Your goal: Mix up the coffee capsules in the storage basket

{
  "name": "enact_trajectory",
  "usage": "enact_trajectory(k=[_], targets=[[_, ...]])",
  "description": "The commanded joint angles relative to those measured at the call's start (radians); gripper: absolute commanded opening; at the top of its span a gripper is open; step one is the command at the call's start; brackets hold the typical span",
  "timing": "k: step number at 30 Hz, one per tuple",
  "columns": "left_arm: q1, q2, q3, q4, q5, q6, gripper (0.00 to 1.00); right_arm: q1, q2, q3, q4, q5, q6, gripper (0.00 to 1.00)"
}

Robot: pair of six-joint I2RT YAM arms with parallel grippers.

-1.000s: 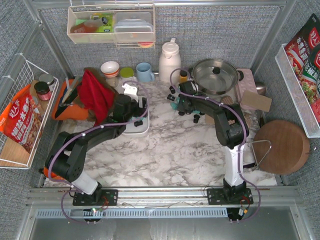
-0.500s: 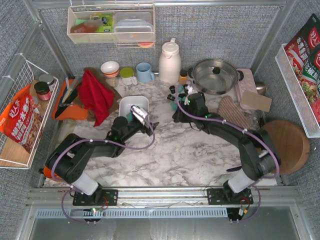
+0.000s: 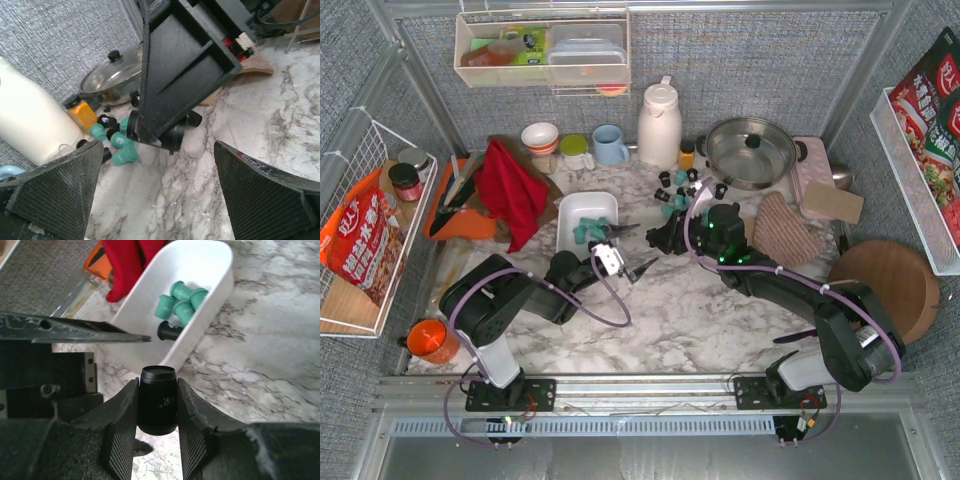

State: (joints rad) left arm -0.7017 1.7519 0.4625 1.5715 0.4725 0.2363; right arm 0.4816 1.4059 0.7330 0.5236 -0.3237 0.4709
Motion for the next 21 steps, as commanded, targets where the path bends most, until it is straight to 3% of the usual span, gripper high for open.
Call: enact_trajectory(k=[1,17,21], targets=[[-0.007,0.007,0.018,0.064,0.008,0.038,0.99,0.016,-0.006,-0.002,0.098,-0.062,-0.004,0.21],[-0.037,-0.001,0.041,0.063,-0.033,0.088,0.99,0.047,-0.015,0.045,0.049,-0.14,-0.025,0.22],[-0.039,-0.005,0.039,0.061,-0.027,0.097,0.9,0.054,-0.008,0.062,0.016,-0.143,-0.034,0.22]])
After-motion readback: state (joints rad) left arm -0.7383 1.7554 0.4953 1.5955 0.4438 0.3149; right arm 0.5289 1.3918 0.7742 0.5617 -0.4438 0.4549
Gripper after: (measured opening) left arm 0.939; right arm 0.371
